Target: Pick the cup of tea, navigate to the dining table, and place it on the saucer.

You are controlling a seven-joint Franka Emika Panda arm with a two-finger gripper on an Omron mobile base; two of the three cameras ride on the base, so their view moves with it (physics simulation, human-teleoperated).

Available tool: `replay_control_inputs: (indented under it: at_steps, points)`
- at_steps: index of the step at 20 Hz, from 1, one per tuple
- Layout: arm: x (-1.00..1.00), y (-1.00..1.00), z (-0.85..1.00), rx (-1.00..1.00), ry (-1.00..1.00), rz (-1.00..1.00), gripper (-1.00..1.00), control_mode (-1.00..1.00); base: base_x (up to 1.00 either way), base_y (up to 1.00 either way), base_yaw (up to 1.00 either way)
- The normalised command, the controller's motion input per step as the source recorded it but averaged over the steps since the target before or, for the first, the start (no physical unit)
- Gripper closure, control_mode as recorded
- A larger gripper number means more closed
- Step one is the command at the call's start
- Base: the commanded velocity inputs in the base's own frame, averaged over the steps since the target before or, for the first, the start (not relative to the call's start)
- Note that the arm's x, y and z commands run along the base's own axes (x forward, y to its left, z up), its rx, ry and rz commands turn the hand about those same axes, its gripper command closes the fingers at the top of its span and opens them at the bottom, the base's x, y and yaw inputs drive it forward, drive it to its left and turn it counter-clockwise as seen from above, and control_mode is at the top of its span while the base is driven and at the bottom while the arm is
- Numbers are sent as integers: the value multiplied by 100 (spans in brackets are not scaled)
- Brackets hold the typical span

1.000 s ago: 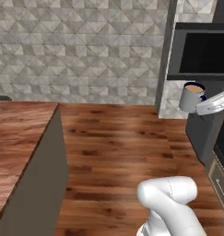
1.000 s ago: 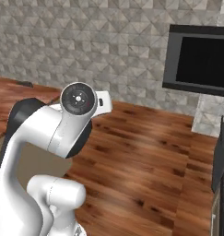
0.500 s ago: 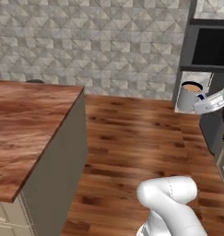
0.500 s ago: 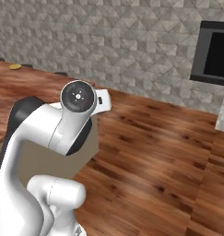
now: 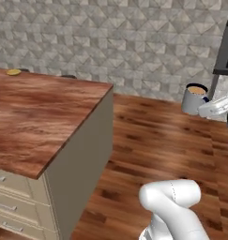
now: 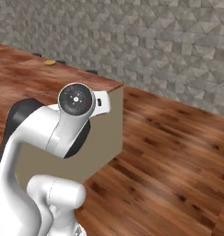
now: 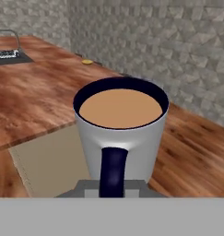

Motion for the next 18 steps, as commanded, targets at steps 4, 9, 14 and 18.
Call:
replay_control_inputs:
  at_steps: [4, 9, 14, 18]
  points:
    - [0, 0, 0, 0, 0, 0, 100, 100, 46, -36, 44]
    - [0, 0, 0, 0, 0, 0, 100, 100, 45, -52, 43]
    - [0, 0, 0, 0, 0, 0, 100, 100, 54, -73, 35]
    - [0, 0, 0, 0, 0, 0, 100, 100, 59, -77, 35]
